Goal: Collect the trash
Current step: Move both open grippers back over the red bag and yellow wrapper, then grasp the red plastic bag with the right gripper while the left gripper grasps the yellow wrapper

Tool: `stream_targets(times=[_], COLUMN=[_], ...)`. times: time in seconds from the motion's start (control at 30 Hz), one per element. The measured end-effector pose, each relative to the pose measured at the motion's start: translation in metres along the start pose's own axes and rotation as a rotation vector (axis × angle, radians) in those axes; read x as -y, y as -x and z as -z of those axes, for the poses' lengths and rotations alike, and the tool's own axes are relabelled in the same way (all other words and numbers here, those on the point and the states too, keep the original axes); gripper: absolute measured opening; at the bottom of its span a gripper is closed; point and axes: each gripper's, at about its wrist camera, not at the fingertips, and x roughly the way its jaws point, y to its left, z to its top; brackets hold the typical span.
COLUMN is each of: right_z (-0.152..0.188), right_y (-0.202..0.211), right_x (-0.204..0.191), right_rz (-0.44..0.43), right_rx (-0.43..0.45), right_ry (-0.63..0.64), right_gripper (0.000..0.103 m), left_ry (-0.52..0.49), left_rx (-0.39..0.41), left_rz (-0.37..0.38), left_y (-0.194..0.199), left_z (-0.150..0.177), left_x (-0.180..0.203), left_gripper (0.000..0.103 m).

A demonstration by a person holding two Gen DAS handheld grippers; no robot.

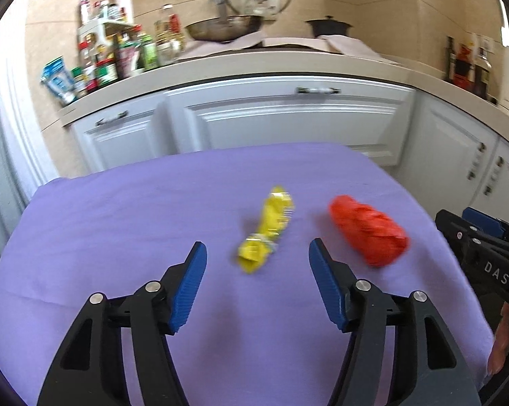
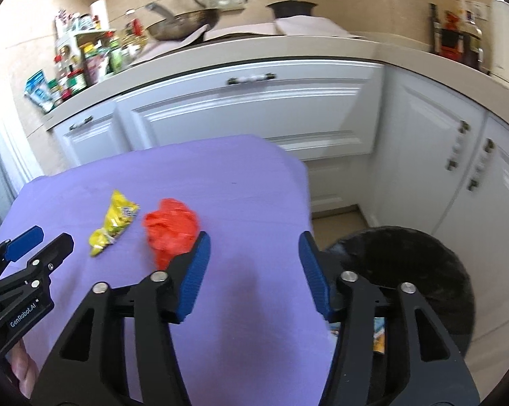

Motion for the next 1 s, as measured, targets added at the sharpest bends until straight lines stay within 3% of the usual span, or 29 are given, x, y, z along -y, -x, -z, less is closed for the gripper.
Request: stream_targets(times=[0.3,0.5,0.8,0.87,0.93,1.0], right_z=[-0.009,-0.009,-0.007,-0.006,-0.006,-0.007], right_y=[-0.032,-0.05,-0.062,-0.066,-0.068,-0.07], right_x=[-0.041,-0.052,-0.063,-0.065,-0.065,-0.064], right_rz=[-0.047,-0.041,-0.064,-0.073,-0.08,-0.087], right_rx=[-0.051,-0.093,-0.13,-0.146,-0.157,-0.163], right_ry=[0.047,0.065,0.093,0.097,0.094,0.086], right_gripper=[0.056,0.063,0.063,0.06,0.046,0.04], left_ry=[0.043,0.042,0.029,0.029,0.02,0.016], left_rx=[-0.01,-0.022,-0.026,-0.027,-0.034,-0.039], left_rz=[-0.051,-0.042,-0.02,-0.017,-0.012,-0.006], left_y=[-0.016,-0.023,-0.027,-0.028,-0.03,-0.032], left_z=[-0.002,-0.001,-0.002,-0.002,-0.002,-0.002], left_x=[-0.042,-0.046,-0.043,-0.042,-0.041,-0.039], left_gripper=[0.066,0.071,0.073,0.073,0.073,0.073])
